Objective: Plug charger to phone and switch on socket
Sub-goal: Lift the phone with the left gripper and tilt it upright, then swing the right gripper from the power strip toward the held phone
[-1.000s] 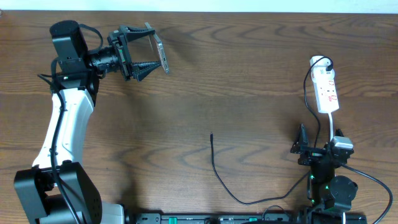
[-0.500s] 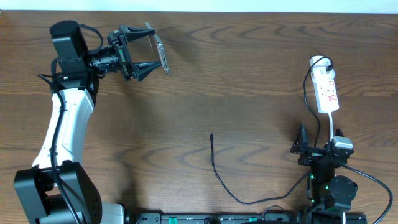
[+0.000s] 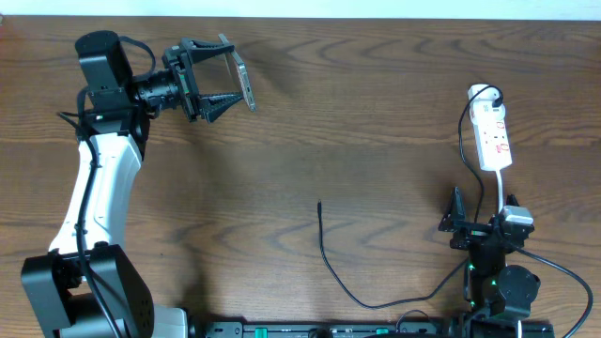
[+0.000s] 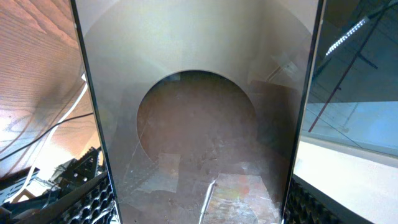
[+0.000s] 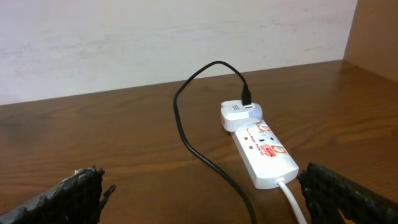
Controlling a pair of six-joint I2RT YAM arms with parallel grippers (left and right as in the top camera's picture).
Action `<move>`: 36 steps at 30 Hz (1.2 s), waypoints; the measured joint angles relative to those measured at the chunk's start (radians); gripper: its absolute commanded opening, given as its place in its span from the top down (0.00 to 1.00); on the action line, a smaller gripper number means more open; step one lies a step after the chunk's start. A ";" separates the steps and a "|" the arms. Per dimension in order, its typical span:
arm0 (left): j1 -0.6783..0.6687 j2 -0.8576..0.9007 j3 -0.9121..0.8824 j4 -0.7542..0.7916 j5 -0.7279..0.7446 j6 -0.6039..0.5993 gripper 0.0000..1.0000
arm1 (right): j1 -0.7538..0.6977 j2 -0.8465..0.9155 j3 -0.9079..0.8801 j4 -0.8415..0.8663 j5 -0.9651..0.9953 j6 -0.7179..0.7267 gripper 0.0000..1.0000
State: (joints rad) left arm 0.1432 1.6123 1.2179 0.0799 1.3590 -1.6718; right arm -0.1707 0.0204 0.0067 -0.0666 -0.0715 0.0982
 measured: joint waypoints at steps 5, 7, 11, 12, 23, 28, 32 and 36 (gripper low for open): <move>0.000 0.000 0.000 0.000 0.000 0.000 0.93 | 0.000 0.000 0.000 0.000 0.000 0.000 0.01; 0.000 0.000 0.000 0.000 0.000 0.000 0.93 | 0.000 0.000 0.000 0.001 0.000 0.003 0.01; 0.000 0.000 0.000 0.000 0.000 0.006 0.93 | 0.000 0.000 0.000 0.003 -0.019 0.009 0.01; 0.000 0.000 0.000 0.000 0.000 0.012 0.93 | 0.000 0.000 0.000 0.003 -0.035 0.009 0.01; 0.000 0.000 0.000 0.007 -0.026 0.070 0.93 | 0.000 0.169 0.298 -0.200 -0.134 -0.013 0.01; 0.000 0.000 0.000 0.008 -0.058 0.114 0.93 | 0.000 0.427 0.489 -0.260 -0.214 -0.027 0.01; 0.000 0.000 0.000 0.008 -0.082 0.156 0.93 | 0.000 0.640 0.623 -0.288 -0.325 -0.031 0.01; 0.000 0.000 0.000 0.007 -0.113 0.198 0.93 | 0.000 0.822 0.726 -0.291 -0.458 -0.031 0.01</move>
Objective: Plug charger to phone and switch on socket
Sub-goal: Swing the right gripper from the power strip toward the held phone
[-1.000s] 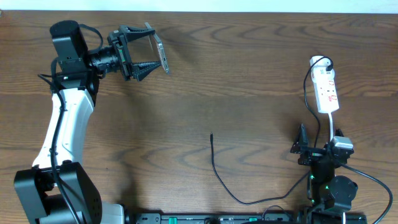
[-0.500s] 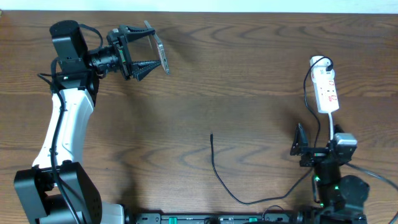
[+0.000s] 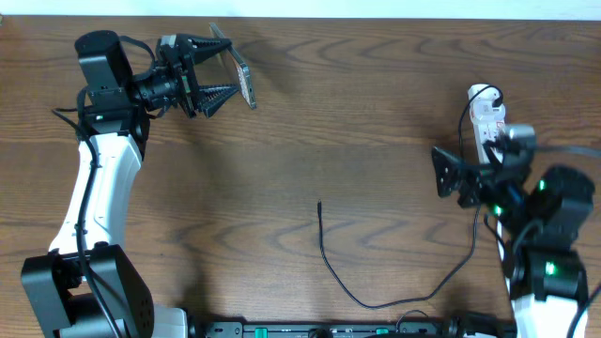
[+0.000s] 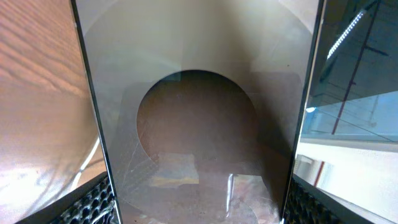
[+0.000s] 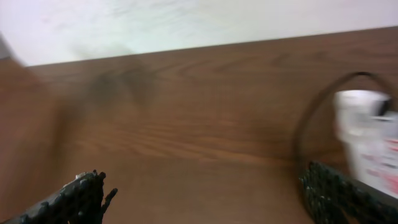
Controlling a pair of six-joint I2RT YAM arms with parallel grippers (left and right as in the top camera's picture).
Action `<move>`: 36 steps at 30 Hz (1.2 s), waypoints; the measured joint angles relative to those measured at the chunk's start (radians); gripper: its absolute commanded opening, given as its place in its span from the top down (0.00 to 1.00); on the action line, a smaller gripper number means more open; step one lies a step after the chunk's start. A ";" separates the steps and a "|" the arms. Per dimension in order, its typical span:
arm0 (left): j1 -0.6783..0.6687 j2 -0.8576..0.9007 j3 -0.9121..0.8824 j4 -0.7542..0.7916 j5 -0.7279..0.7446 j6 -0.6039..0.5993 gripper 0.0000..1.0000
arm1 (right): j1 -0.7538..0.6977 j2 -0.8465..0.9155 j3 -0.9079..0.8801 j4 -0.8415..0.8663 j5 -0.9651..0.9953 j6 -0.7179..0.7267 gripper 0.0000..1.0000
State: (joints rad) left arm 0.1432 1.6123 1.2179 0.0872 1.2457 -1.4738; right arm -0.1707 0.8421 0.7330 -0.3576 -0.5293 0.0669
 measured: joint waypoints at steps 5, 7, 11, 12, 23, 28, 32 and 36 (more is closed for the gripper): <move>0.000 0.000 0.000 -0.002 -0.072 0.077 0.93 | 0.010 0.197 0.087 -0.004 -0.168 -0.004 0.01; 0.000 0.000 0.000 0.000 -0.105 0.107 0.93 | 0.043 0.261 0.115 -0.005 -0.204 -0.011 0.01; 0.000 0.000 0.000 0.000 -0.171 0.158 0.93 | 0.142 0.358 0.164 -0.006 -0.245 -0.040 0.01; 0.000 0.000 0.000 -0.001 -0.189 0.171 0.92 | 0.164 0.372 0.174 -0.006 -0.249 -0.050 0.01; -0.009 0.000 0.000 -0.015 -0.376 0.293 0.93 | 0.444 0.448 0.236 0.084 -0.235 -0.160 0.01; -0.063 0.000 -0.001 -0.039 -0.418 0.266 0.93 | 0.531 0.451 0.238 0.208 -0.230 -0.185 0.01; -0.100 0.000 -0.001 -0.038 -0.422 0.209 0.93 | 0.587 0.452 0.238 0.252 -0.231 -0.189 0.01; -0.112 0.000 -0.001 -0.038 -0.421 0.166 0.92 | 0.596 0.468 0.239 0.316 -0.229 -0.163 0.01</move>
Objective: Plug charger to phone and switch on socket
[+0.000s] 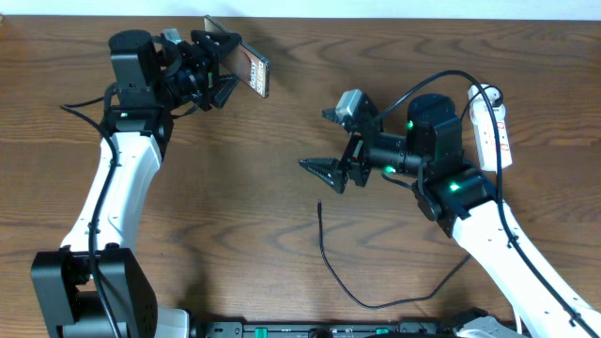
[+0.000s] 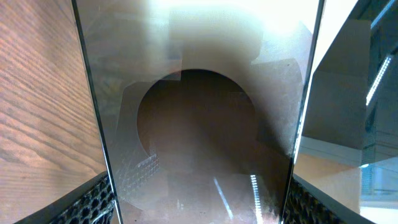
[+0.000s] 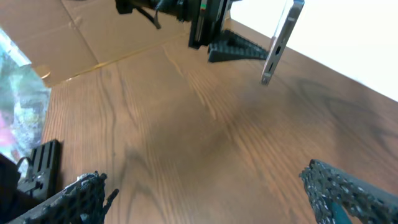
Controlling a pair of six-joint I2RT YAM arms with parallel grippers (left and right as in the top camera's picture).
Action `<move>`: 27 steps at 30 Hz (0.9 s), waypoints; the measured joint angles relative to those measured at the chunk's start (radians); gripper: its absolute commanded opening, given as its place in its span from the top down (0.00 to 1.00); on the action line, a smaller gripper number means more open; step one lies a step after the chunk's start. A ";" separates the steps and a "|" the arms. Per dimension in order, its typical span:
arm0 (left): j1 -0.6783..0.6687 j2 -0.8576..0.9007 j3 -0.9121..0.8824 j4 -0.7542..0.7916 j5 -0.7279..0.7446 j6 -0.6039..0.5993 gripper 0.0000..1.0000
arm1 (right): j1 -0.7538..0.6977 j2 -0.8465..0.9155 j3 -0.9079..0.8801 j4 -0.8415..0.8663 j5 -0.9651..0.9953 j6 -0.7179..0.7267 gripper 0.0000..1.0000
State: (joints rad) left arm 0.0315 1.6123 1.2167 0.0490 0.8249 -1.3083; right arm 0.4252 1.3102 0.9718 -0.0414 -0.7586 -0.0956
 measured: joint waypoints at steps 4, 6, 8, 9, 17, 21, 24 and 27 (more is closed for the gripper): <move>-0.024 0.000 0.000 0.000 0.006 -0.017 0.93 | 0.000 0.042 0.002 0.075 0.028 0.070 0.01; -0.038 0.000 0.000 0.000 0.010 -0.023 0.93 | 0.000 0.073 0.003 0.137 0.037 0.115 0.01; -0.050 0.000 0.000 0.001 0.011 -0.026 0.93 | 0.000 0.101 0.003 0.185 0.042 0.153 0.01; -0.057 0.000 0.000 0.000 0.011 -0.027 0.93 | 0.000 0.112 0.003 0.208 0.043 0.169 0.01; -0.103 0.000 0.000 0.001 0.014 -0.027 0.93 | 0.000 0.200 0.004 0.355 0.102 0.233 0.01; -0.138 0.000 0.000 0.001 0.015 -0.027 0.92 | 0.000 0.228 0.004 0.376 0.144 0.241 0.01; -0.161 0.000 0.000 0.001 0.015 -0.027 0.93 | 0.000 0.229 0.004 0.391 0.159 0.244 0.03; -0.185 0.000 0.000 0.001 0.015 -0.026 0.93 | 0.000 0.229 0.004 0.402 0.172 0.245 0.14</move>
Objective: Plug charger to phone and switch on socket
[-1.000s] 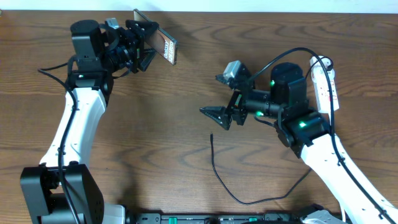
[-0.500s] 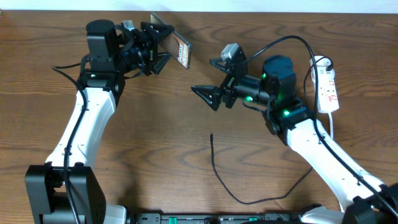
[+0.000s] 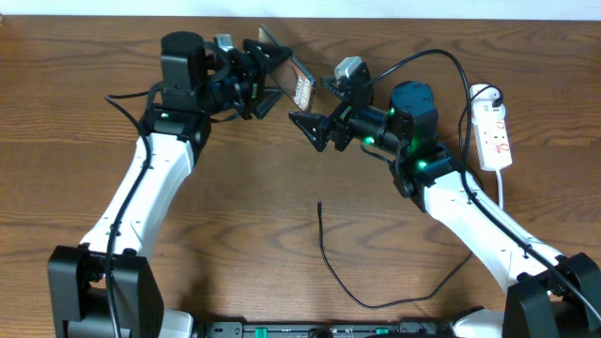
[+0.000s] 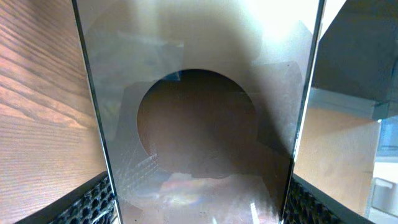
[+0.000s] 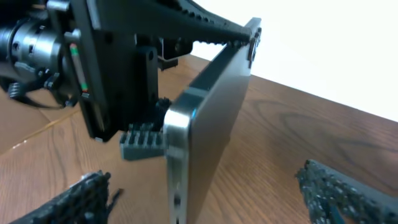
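Note:
My left gripper (image 3: 272,75) is shut on the phone (image 3: 297,84) and holds it in the air over the back of the table. In the left wrist view the phone's glossy screen (image 4: 199,124) fills the frame between the two pads (image 4: 93,202). My right gripper (image 3: 315,115) is open, empty, and just right of the phone. In the right wrist view the phone's metal end with its port (image 5: 179,199) stands edge-on between the open fingertips (image 5: 84,199). The black charger cable (image 3: 331,268) lies on the table, its free plug (image 3: 319,205) untouched.
A white power strip (image 3: 495,136) lies at the right edge, with a white charger adapter (image 3: 481,94) plugged into its far end. The cable loops along the table's front edge (image 3: 394,302) and back up toward the strip.
My left gripper has carried the phone to the right, toward the table's middle. My right gripper has moved up and left to it; its open fingers now flank the phone's end.
The left gripper held the phone at the far left while the right arm sat folded at the front right, facing the power strip. The right arm then stood raised by the strip, later over the table's middle facing the phone. Both grippers now meet at the back centre.

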Controlling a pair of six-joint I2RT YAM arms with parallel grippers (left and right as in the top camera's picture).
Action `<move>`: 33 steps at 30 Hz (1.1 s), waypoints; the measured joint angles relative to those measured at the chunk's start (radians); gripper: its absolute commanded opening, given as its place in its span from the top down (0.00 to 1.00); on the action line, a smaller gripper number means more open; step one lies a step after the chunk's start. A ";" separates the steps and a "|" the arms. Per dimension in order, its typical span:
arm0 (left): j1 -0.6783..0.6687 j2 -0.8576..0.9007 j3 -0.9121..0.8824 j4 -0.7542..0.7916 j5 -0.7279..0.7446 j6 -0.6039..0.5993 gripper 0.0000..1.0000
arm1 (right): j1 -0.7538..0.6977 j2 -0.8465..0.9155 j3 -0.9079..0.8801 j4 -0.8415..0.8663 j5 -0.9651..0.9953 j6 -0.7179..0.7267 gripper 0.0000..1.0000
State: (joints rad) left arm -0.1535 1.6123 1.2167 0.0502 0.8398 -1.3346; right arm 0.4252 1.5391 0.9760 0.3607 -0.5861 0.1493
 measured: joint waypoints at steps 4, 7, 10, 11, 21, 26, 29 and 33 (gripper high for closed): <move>-0.024 0.000 0.000 0.000 0.000 0.000 0.93 | 0.000 0.000 0.000 0.005 0.023 0.002 0.19; -0.043 0.000 0.000 0.000 0.000 0.000 0.93 | 0.000 0.000 0.000 0.005 0.040 0.000 0.22; -0.067 0.000 0.000 0.000 0.000 0.000 0.93 | 0.000 0.000 0.000 0.005 0.049 0.001 0.26; -0.074 0.000 0.000 0.000 0.000 0.000 0.93 | 0.000 0.000 0.000 0.005 0.053 0.001 0.27; -0.094 0.000 0.000 0.000 -0.013 0.000 0.93 | 0.002 0.000 0.000 0.007 0.083 0.006 0.46; -0.094 0.000 0.000 0.000 -0.031 0.000 0.92 | 0.003 0.000 0.000 0.019 0.086 0.017 0.47; -0.094 0.000 0.000 0.003 -0.035 -0.001 0.93 | 0.003 0.000 0.000 0.027 0.087 0.039 0.50; -0.094 0.000 0.000 0.007 -0.035 -0.002 0.92 | 0.003 0.000 0.000 0.027 0.093 0.083 0.50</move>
State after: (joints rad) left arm -0.2478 1.6123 1.2167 0.0574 0.8051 -1.3361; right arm 0.4278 1.5391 0.9760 0.3882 -0.4927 0.2325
